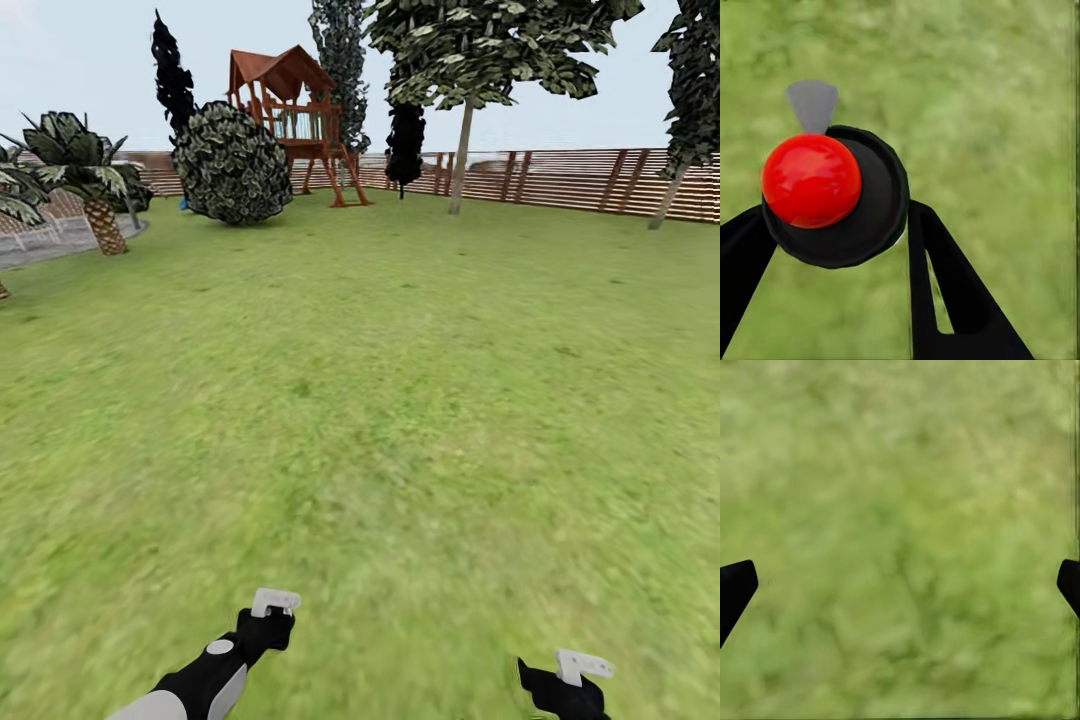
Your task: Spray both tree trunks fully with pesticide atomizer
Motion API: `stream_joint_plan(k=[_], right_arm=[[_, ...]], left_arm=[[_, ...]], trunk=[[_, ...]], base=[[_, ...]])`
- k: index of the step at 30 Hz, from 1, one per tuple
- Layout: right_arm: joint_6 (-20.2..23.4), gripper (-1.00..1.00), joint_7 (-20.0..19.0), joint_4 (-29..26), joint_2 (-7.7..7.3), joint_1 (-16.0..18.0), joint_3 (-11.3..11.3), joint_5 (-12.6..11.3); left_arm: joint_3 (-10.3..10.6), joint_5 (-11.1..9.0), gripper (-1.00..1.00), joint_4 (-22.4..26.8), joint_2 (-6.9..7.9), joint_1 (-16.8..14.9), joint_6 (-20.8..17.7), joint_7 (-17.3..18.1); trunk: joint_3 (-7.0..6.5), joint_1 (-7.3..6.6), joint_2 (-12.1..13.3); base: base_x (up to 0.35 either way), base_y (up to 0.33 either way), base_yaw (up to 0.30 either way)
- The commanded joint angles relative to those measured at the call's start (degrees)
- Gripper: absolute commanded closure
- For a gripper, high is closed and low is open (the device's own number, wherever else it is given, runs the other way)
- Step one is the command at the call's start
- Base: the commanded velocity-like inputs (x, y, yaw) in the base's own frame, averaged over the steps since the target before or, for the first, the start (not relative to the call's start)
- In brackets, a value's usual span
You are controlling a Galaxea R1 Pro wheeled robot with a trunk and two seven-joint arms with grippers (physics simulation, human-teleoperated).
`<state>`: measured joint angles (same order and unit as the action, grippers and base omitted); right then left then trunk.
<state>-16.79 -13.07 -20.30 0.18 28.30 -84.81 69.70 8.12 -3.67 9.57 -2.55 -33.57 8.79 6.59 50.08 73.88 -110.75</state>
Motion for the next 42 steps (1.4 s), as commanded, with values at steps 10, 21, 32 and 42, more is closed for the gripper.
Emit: stream_joint_plan(k=[10,21,32,42], right_arm=[[0.0,-1.0,0.0,0.0,0.0,0.0,0.0,0.0],[0.0,-1.0,0.0,0.0,0.0,0.0,0.0,0.0],[0.0,-1.0,0.0,0.1,0.0,0.0,0.0,0.0],[-4.5,-1.0,-0.4,6.4,0.05,-2.2,0.5,3.0]], left_arm=[[-0.4,-1.2,1.0,0.2,0.48,0.0,-0.2,-0.4],[-1.9,-6.9,1.0,0.1,0.97,0.0,0.0,-1.5],[-2.0,-6.9,1.0,-0.1,0.96,0.0,0.0,-1.6],[-3.1,-8.8,1.0,-0.2,1.52,0.3,0.0,-1.6]], trunk=[[-0.18,0.0,0.0],[-0.4,0.0,0.0],[-0.66,0.0,0.0],[-0.88,0.0,0.0]], base=[[0.206,-0.002,-0.3],[0.317,-0.058,-0.3],[0.263,-0.154,-0.298],[0.333,-0.008,-0.146]])
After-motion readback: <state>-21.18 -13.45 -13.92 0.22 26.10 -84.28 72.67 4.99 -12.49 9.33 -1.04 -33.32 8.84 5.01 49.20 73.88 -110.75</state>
